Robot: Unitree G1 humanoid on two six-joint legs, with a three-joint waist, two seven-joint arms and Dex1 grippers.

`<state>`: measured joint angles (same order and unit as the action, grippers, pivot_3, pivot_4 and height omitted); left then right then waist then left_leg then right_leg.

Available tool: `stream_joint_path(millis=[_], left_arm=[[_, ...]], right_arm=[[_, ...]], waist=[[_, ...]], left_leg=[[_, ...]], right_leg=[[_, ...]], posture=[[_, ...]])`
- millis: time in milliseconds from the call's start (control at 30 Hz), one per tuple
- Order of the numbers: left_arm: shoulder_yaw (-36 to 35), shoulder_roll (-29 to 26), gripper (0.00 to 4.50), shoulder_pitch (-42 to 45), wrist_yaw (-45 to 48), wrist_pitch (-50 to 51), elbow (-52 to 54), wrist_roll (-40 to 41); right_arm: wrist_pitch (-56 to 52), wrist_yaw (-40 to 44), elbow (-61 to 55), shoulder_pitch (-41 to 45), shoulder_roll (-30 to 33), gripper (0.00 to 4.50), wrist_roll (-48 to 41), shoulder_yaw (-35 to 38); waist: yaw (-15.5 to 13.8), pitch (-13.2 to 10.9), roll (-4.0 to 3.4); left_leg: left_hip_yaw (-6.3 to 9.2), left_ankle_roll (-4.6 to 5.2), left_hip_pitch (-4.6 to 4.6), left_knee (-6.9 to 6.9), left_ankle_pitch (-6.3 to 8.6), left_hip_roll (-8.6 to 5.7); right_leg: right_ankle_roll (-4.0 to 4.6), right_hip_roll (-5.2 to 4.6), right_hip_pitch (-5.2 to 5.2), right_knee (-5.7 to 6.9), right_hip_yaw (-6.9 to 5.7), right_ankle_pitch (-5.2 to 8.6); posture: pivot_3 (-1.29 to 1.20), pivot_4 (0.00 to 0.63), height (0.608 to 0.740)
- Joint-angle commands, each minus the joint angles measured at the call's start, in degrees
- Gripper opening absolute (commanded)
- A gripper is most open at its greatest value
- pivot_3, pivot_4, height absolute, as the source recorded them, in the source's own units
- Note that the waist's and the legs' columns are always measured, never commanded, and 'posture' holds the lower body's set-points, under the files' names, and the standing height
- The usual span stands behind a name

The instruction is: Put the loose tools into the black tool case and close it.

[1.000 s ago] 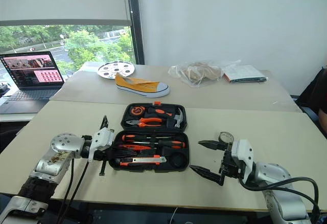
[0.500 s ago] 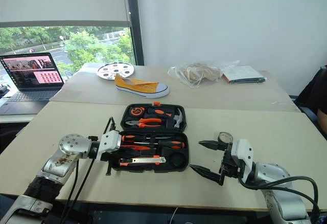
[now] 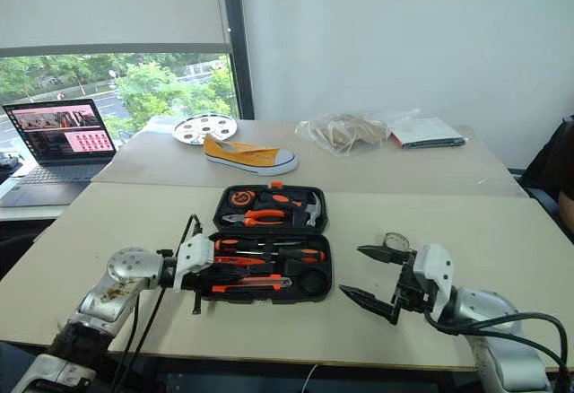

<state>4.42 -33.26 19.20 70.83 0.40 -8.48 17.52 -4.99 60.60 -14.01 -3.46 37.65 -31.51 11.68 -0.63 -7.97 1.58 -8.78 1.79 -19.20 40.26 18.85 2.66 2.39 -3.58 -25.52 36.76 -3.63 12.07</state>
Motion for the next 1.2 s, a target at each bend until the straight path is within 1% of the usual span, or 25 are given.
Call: stream_joint_path(millis=[33, 133, 167, 200, 267, 333, 367, 433, 467, 533, 600, 667, 733, 767, 933, 1000, 1067, 1100, 1133, 1200], left_arm=[[-8.6, -4.3, 1.12, -2.4, 0.6, 2.1, 6.3, 6.9], [-13.9, -8.7, 2.21, -7.9, 2.3, 1.7, 7.2, 8.8], [-15.5, -9.9, 2.51, -9.7, 3.1, 1.6, 7.1, 9.5], [-16.8, -10.7, 3.08, -11.1, 3.7, 1.0, 6.9, 9.9], [-19.8, -12.3, 3.47, -13.5, 4.8, 1.2, 5.4, 11.1], [-22.2, -13.6, 4.2, -14.4, 5.8, 1.0, 3.7, 12.1], [-22.9, -14.1, 4.42, -14.5, 6.2, 1.0, 3.1, 12.4], [-23.1, -14.3, 4.42, -14.4, 6.8, 0.7, 2.7, 12.6], [-22.9, -14.2, 4.42, -14.5, 7.0, 1.1, 3.3, 13.0], [-22.0, -13.7, 4.42, -14.4, 7.8, 1.6, 5.0, 13.7], [-20.7, -13.2, 4.42, -13.5, 7.9, 2.9, 6.6, 14.3], [-19.0, -12.4, 4.42, -12.3, 7.2, 4.2, 8.4, 14.6], [-17.9, -12.0, 4.42, -11.6, 6.9, 5.0, 9.6, 14.7], [-17.0, -11.6, 4.42, -11.1, 6.9, 5.1, 10.2, 14.5], [-14.7, -10.7, 4.42, -11.0, 6.8, 5.3, 12.0, 13.8], [-14.6, -10.7, 4.5, -11.2, 6.5, 5.4, 12.6, 13.9], [-14.7, -10.7, 4.5, -11.5, 6.3, 5.4, 13.1, 14.1], [-14.8, -10.7, 4.5, -11.7, 6.4, 5.5, 13.4, 14.2], [-14.8, -10.8, 4.5, -11.9, 6.4, 5.6, 13.7, 14.3], [-15.0, -11.0, 4.5, -12.3, 6.6, 5.6, 14.2, 14.5]], right_arm=[[0.4, -0.6, -2.1, -4.0, 1.3, 4.5, -1.8, 6.5], [3.4, -0.5, -0.9, -9.8, 1.1, 4.5, 0.2, 10.7], [4.4, -0.4, -0.3, -11.4, 0.9, 4.5, 0.9, 11.7], [5.6, -0.3, 0.5, -12.7, 0.8, 4.5, 1.6, 12.4], [6.7, -1.1, 2.5, -14.9, 0.2, 4.5, 2.3, 14.1], [7.0, -2.4, 4.0, -15.0, 0.7, 4.5, 3.5, 15.0], [6.8, -2.8, 4.4, -14.5, 1.3, 4.5, 4.0, 15.1], [4.0, -3.9, 5.0, -10.9, 3.7, 4.5, 5.0, 13.6], [2.7, -3.7, 5.4, -9.0, 5.1, 4.5, 5.7, 12.3], [-1.2, -3.5, 7.1, -3.7, 8.5, 4.5, 8.0, 8.5], [-5.0, -3.2, 10.1, 3.4, 11.2, 4.5, 10.4, 4.0], [-7.3, -2.3, 14.7, 10.9, 12.8, 4.5, 13.4, -1.0], [-8.7, -1.4, 18.5, 15.8, 13.5, 4.5, 15.5, -4.4], [-9.4, -0.5, 22.3, 19.7, 13.6, 4.5, 17.7, -7.2], [-7.1, 3.4, 36.8, 31.5, 12.7, 4.5, 25.2, -16.4], [-6.1, 3.7, 41.4, 34.8, 11.7, 3.96, 27.2, -18.3], [-4.5, 4.1, 45.2, 37.4, 10.9, 3.46, 28.5, -19.4], [-3.4, 4.4, 47.1, 38.7, 10.3, 3.05, 28.9, -19.7], [-2.6, 4.5, 48.6, 39.8, 9.9, 2.83, 29.3, -19.9], [-0.5, 5.4, 51.5, 41.8, 9.2, 2.01, 30.1, -20.6]], waist=[[0.0, 0.0, 0.02], [0.2, 0.0, -0.02], [0.1, 0.0, -0.03], [0.1, 0.0, -0.04], [0.1, 0.0, -0.02], [0.0, 0.0, -0.01], [0.0, 0.0, 0.01], [0.0, -0.1, -0.02], [0.2, -0.1, -0.08], [0.5, -0.1, -0.11], [0.8, -0.1, -0.07], [0.8, -0.1, -0.06], [0.7, -0.1, -0.05], [0.6, -0.1, -0.04], [0.6, -0.1, -0.04], [0.8, -0.1, -0.04], [1.0, -0.1, -0.04], [1.1, -0.1, -0.03], [1.3, -0.1, -0.03], [1.4, -0.1, -0.03]], left_leg=[[0.03, -0.04, -0.08, 0.0, -0.02, 0.0], [0.08, -0.09, -0.04, -0.07, -0.05, 0.0], [0.07, -0.1, -0.01, -0.16, -0.04, 0.01], [0.08, -0.1, 0.03, -0.23, -0.04, 0.0], [0.08, -0.1, 0.01, -0.26, -0.04, 0.0], [0.08, -0.08, -0.01, -0.25, -0.02, 0.0], [0.08, -0.06, -0.02, -0.25, 0.0, 0.0], [0.06, 0.1, -0.02, -0.25, 0.1, -0.01], [0.06, 0.38, 0.0, -0.24, 0.26, -0.03], [0.02, 0.43, 0.0, -0.24, 0.27, -0.07], [0.03, 0.43, 0.04, -0.24, 0.26, -0.07], [0.11, 0.42, 0.14, -0.25, 0.22, -0.09], [0.11, 0.17, 0.07, -0.26, 0.08, -0.08], [0.11, -0.12, -0.09, -0.29, -0.1, -0.13], [0.09, -0.16, -0.25, -0.35, -0.13, -0.14], [0.04, -0.13, -0.3, -0.38, -0.1, -0.14], [0.0, -0.12, -0.59, -0.37, -0.1, -0.15], [0.01, -0.12, -0.61, -0.36, -0.1, -0.12], [0.0, -0.13, -0.61, -0.34, -0.1, -0.12], [-0.01, -0.13, -0.58, -0.32, -0.1, -0.12]], right_leg=[[0.01, 0.01, -0.07, 0.0, -0.02, 0.0], [0.0, 0.03, -0.06, -0.03, -0.04, 0.03], [-0.01, 0.03, -0.06, -0.08, -0.02, 0.04], [-0.14, 0.02, -0.02, -0.1, -0.04, 0.12], [-0.27, 0.02, -0.04, -0.14, -0.05, 0.21], [-0.45, 0.01, -0.04, -0.19, -0.06, 0.31], [-0.46, 0.0, -0.04, -0.21, -0.06, 0.32], [-0.45, -0.06, -0.05, -0.19, -0.07, 0.31], [-0.44, -0.1, -0.05, -0.16, -0.07, 0.29], [-0.42, -0.59, -0.03, -0.04, -0.02, 0.26], [-0.42, -0.62, 0.14, -0.02, -0.05, 0.26], [-0.41, -0.58, 0.08, -0.03, -0.15, 0.25], [-0.31, -0.42, 0.03, -0.05, -0.2, 0.21], [0.02, -0.29, -0.14, -0.04, -0.2, 0.02], [0.02, -0.03, -0.32, -0.19, -0.12, 0.04], [-0.05, -0.04, -0.41, -0.19, -0.11, 0.08], [-0.05, -0.04, -0.68, -0.2, -0.14, 0.07], [-0.05, -0.04, -0.68, -0.2, -0.14, 0.07], [-0.05, -0.03, -0.68, -0.21, -0.17, 0.07], [-0.05, -0.05, -0.66, -0.17, -0.18, 0.07]], posture=[[0.0, 0.15, 0.74], [0.0, 0.15, 0.74], [0.0, 0.15, 0.74], [0.0, 0.15, 0.74], [0.0, 0.15, 0.74], [0.0, 0.15, 0.74], [0.0, 0.15, 0.74], [0.0, 0.15, 0.74], [0.0, 0.15, 0.74], [0.0, 0.15, 0.74], [0.0, 0.15, 0.74], [0.0, 0.15, 0.74], [0.0, 0.15, 0.74], [0.0, 0.15, 0.74], [0.0, 0.15, 0.74], [0.0, 0.15, 0.74], [0.0, 0.15, 0.74], [0.0, 0.15, 0.74], [0.0, 0.15, 0.74], [0.0, 0.15, 0.74]])
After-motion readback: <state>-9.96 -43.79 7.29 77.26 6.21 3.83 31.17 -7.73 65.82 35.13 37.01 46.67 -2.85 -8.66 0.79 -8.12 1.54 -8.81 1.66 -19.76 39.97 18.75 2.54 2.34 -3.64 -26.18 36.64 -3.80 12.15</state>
